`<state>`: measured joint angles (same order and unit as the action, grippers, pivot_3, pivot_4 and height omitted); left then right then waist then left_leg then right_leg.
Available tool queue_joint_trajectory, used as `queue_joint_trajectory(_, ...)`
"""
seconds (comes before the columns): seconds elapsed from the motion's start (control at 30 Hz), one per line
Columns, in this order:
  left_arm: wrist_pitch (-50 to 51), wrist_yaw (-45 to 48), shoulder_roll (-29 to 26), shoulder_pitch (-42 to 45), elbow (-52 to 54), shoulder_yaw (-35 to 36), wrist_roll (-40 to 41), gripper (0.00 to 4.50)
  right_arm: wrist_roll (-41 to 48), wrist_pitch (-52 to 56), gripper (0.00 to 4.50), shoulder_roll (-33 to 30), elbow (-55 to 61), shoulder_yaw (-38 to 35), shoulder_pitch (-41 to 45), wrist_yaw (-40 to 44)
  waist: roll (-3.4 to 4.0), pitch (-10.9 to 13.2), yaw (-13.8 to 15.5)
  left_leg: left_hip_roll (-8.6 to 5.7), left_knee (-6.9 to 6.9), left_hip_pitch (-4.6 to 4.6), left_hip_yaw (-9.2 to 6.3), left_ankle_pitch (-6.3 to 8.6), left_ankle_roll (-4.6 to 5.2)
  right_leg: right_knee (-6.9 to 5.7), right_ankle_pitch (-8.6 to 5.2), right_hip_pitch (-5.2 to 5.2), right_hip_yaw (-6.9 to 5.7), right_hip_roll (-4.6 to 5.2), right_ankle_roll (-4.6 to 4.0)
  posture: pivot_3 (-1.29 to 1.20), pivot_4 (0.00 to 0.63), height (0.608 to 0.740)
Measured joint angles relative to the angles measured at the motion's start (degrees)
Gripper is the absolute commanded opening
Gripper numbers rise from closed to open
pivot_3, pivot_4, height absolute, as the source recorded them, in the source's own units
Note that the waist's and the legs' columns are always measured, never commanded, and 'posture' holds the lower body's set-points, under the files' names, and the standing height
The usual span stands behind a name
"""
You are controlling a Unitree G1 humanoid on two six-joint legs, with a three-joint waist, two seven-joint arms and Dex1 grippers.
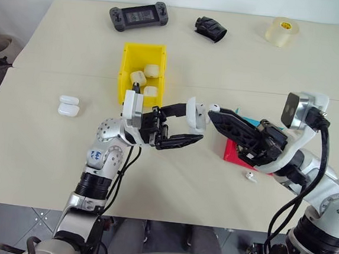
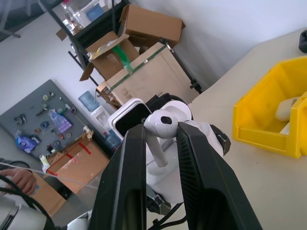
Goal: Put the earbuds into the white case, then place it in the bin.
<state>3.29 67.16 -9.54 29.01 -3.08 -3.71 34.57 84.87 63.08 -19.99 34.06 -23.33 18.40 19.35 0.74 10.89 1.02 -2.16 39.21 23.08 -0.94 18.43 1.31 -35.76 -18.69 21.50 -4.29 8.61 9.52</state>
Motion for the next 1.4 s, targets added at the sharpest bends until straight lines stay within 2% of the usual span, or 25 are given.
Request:
queue_joint_trajectory(0.47,0.8,-0.1,0.5,0.4,-0.2,0.0,-0.1,2.79,-3.1,-11.8,0.52,-6.2,2.8,8.9,-3.5,0.9,0.00,0.0,0.2,-0.01,0.00,0.01,0.01,0.00,0.01,0.06,0.00,-0.01,0.00,0.00,0.00,0.00,0.150,0.740)
queue_joint_trajectory(0.83,1.7,-0.1,0.7,0.4,-0.4,-0.5,-1.2,2.79,-10.7,-18.0,0.52,-12.5,4.1,12.2,-6.3,7.1,-0.01,0.0,0.3,0.01,0.00,0.01,0.03,-0.01,0.02,0.11,0.00,-0.03,0.00,-0.01,0.00,0.00,0.150,0.740)
queue_joint_trajectory(1.4,1.7,-0.1,1.6,0.4,-1.9,-0.7,-1.2,2.79,-15.2,-22.6,0.52,-15.2,4.1,13.6,-8.2,10.1,-0.03,0.0,0.3,0.01,0.00,0.01,0.02,-0.01,0.03,0.12,0.00,-0.04,-0.01,0.00,0.00,0.00,0.150,0.740)
